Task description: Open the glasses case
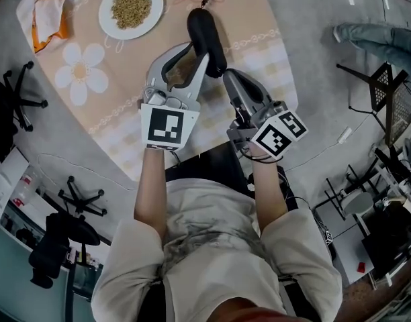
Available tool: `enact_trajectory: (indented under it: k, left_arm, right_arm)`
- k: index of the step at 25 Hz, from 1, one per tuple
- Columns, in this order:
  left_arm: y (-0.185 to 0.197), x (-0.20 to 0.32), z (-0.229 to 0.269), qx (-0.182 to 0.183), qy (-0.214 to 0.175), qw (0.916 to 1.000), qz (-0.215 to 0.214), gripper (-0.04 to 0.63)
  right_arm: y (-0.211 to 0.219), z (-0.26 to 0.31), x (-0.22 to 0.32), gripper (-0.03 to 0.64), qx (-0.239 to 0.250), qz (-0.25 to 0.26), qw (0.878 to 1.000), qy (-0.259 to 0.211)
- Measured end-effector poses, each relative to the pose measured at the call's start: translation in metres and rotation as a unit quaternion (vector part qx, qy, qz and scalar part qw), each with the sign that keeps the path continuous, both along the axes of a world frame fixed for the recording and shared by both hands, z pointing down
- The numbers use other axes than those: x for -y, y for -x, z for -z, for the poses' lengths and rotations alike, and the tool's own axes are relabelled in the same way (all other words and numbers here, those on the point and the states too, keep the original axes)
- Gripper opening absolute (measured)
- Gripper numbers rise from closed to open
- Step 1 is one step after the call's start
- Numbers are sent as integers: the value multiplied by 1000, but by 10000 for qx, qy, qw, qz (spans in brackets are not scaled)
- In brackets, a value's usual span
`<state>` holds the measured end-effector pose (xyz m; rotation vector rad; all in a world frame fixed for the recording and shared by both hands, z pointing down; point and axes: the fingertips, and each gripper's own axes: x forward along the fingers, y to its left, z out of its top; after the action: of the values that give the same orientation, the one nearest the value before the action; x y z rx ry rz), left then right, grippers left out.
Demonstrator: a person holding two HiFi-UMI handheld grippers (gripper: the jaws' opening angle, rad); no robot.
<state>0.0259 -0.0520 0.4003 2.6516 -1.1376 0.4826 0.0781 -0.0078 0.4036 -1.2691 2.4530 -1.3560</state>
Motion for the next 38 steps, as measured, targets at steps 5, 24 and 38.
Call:
enact_trajectory:
  k: [5,24,38]
  left_arm:
    - [-12,11,-1,162,-210,9994,-223,5]
    - [-23,11,-10,226,96,9975,-664,6]
    - [-25,11,-10,186,113,9971,-730,6]
  right_arm:
    - [3,1,0,15,-284,205,9994,-43]
    - [11,6,18,15,-1029,656,9923,-233]
    - [13,4,34,14,-975,671,9927,-220]
